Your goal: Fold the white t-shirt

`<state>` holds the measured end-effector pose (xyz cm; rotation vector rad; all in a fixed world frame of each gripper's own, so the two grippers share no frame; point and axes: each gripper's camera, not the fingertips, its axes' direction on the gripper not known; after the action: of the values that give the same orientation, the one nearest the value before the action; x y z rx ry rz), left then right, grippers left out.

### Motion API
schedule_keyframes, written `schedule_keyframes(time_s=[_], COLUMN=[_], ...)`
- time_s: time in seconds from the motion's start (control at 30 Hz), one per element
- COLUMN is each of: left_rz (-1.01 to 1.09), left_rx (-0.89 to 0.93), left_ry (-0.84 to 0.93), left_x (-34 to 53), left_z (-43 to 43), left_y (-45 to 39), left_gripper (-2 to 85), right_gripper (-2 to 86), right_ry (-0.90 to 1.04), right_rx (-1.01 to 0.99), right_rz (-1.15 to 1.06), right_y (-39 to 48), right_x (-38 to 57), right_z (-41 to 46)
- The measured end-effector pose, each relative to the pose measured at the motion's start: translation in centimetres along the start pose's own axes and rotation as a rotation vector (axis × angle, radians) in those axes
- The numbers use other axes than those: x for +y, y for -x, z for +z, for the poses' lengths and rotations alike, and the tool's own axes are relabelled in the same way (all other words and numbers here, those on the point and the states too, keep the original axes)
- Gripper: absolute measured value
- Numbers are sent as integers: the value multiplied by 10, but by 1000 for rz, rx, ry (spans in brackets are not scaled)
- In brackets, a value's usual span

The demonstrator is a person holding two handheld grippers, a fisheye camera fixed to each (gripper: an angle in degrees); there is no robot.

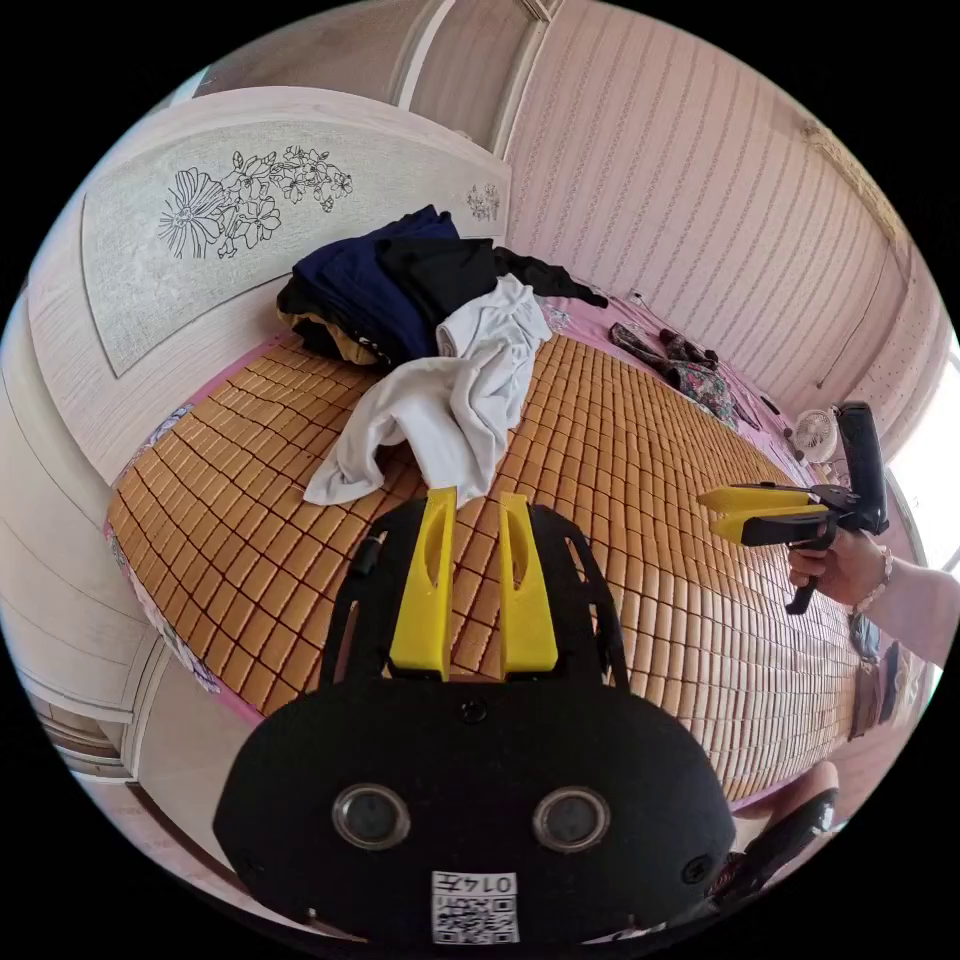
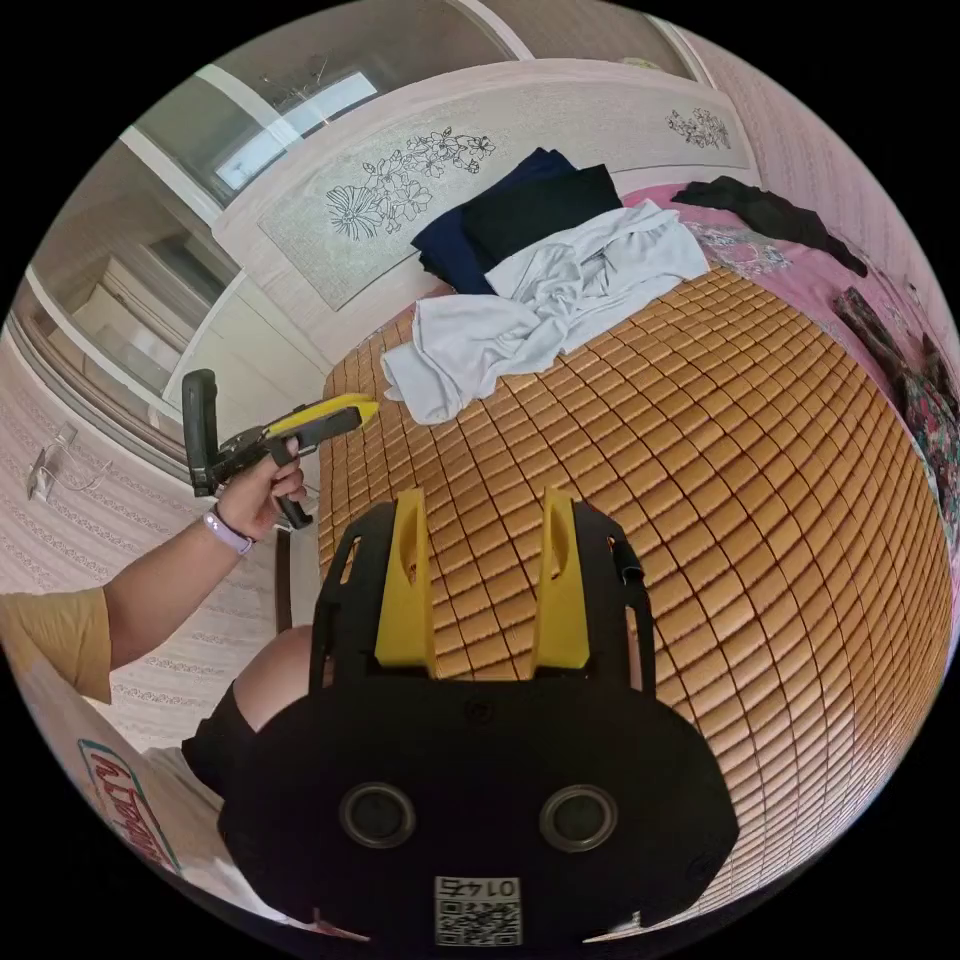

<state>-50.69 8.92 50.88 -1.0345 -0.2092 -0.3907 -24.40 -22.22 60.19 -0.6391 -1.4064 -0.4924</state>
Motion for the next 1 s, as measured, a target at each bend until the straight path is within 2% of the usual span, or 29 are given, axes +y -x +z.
schedule_keyframes(time_s=[0.13,0.2,0.27,0.33,0.4,0.5,0.57,0.63,0.73,0.77,0.83,1.0], left_rz=[-155,-196,-225,-234,-189,-50,57,145,161,163,193,230], left_rx=[41,71,128,216,274,353,444,629,801,799,698,533], left_ry=[-8,61,147,136,88,10,-12,18,97,113,151,283], left_x=[-17,-23,-24,-19,-13,8,29,69,125,134,165,189], left_z=[30,48,61,50,28,-22,-48,-72,-91,-95,-107,-98], left_y=[32,39,47,53,50,19,-12,-54,-95,-101,-113,-119], left_gripper=[50,41,31,24,23,22,21,24,33,35,43,57], right_gripper=[152,125,89,63,36,19,20,21,22,29,38,64], right_ry=[-76,-96,-37,-63,-58,-108,-207,-184,-44,3,36,63], right_rx=[-9,35,-13,-33,-59,26,101,170,310,406,444,338], right_rz=[-22,28,109,190,143,-4,-44,6,150,218,280,215], right_y=[26,29,22,17,16,21,12,-8,-46,-54,-53,10], right_x=[-66,-86,-103,-100,-90,-47,18,73,174,214,265,327], right_z=[58,81,104,102,94,46,-10,-41,-67,-73,-78,-38])
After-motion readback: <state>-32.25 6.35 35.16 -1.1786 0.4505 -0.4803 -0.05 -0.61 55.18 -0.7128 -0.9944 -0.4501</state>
